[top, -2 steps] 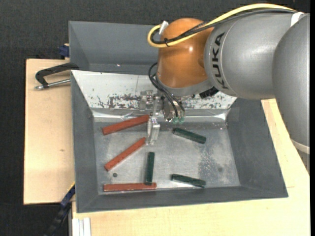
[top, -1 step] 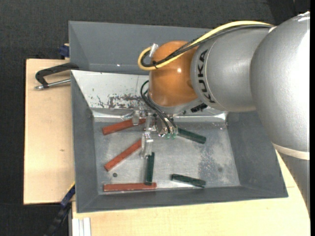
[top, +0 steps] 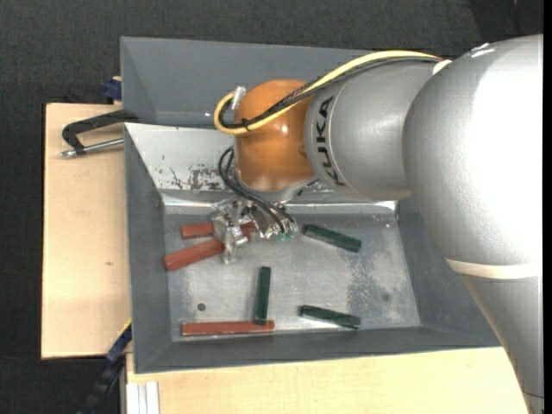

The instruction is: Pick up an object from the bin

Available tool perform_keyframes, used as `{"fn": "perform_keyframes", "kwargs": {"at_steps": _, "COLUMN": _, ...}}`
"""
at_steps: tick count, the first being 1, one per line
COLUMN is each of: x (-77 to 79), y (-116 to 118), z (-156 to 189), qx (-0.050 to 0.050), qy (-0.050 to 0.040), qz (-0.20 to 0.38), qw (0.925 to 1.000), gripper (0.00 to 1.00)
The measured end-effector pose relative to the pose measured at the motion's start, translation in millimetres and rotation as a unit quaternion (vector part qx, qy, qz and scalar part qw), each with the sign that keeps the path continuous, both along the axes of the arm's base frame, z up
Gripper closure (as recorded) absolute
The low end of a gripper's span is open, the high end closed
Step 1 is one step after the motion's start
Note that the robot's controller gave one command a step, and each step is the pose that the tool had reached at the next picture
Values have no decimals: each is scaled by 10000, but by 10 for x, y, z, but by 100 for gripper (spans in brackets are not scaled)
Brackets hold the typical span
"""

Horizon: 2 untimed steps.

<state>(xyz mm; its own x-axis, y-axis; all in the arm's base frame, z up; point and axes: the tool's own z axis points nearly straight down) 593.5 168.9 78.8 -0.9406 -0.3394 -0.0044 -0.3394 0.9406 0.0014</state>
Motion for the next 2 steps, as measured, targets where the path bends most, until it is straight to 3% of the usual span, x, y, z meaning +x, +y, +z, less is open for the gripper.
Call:
{"fn": "perform_keyframes", "kwargs": {"at_steps": 1, "x": 0, "y": -1, "z": 0, "qx": 0, "qy": 1, "qz": 0, "qw": 10000, "gripper": 100}}
{"fn": "perform_keyframes", "kwargs": {"at_steps": 2, "x": -70, "y": 202, "z": 1615, "qx": 5, "qy": -21, "qz": -59, "qw": 10000, "gripper": 100}}
